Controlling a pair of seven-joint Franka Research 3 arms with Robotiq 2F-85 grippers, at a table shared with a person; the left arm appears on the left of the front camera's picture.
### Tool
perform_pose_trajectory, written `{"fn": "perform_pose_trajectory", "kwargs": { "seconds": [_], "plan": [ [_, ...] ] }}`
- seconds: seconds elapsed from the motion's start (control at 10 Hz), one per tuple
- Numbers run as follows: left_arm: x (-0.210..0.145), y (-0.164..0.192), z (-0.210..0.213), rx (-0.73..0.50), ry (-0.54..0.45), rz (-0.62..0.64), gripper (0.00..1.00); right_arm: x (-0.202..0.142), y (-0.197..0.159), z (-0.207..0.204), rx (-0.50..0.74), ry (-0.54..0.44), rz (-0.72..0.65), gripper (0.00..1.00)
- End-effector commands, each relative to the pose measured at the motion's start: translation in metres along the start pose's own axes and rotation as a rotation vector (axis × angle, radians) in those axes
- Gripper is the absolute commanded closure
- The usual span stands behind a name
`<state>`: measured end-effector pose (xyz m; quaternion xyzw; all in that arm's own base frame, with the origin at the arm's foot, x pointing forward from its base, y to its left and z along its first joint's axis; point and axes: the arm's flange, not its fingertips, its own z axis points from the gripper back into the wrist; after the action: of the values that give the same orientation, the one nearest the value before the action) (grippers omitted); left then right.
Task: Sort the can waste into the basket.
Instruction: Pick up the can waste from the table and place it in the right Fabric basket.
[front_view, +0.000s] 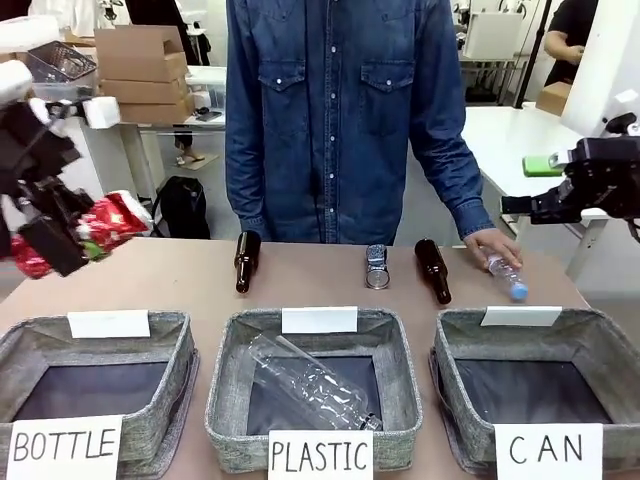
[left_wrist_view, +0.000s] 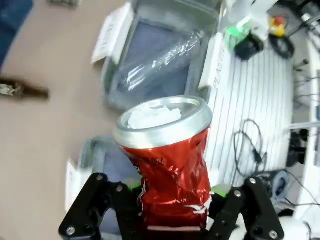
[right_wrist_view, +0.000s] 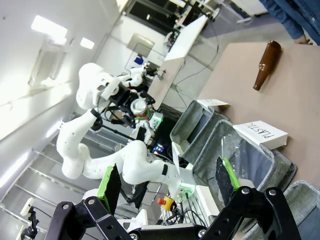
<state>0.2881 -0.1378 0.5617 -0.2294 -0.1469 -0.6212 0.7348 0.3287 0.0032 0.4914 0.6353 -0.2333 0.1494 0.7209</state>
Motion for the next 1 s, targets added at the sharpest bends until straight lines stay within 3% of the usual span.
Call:
{"fn": "perform_pose_trajectory", "kwargs": {
  "seconds": [0.0, 0.2, 0.4, 0.6, 0.7, 0.9],
  "plan": [
    [0.110, -0.019, -0.059, -0.035, -0.057, -0.239, 1.00, 0.000, 0.000, 0.000, 0.000, 0.000, 0.000, 0.00],
    [0.212, -0.054, -0.115, -0.078, 0.040, -0.530, 1.00, 0.006, 0.039, 0.097, -0.382, -0.088, 0.062, 0.00],
    [0.292, -0.075, -0.179, -0.196, 0.122, -0.747, 1.00, -0.020, 0.056, 0.184, -0.666, -0.188, 0.071, 0.00],
    [0.363, -0.088, -0.243, -0.165, 0.266, -0.848, 1.00, -0.052, 0.064, 0.232, -0.714, -0.397, 0.085, 0.00],
    [0.393, -0.086, -0.269, -0.132, 0.309, -0.856, 1.00, -0.029, 0.067, 0.206, -0.653, -0.231, 0.121, 0.00],
    [0.438, -0.087, -0.314, -0.073, 0.359, -0.855, 1.00, -0.029, 0.067, 0.206, -0.653, -0.231, 0.121, 0.00]
  ]
}}
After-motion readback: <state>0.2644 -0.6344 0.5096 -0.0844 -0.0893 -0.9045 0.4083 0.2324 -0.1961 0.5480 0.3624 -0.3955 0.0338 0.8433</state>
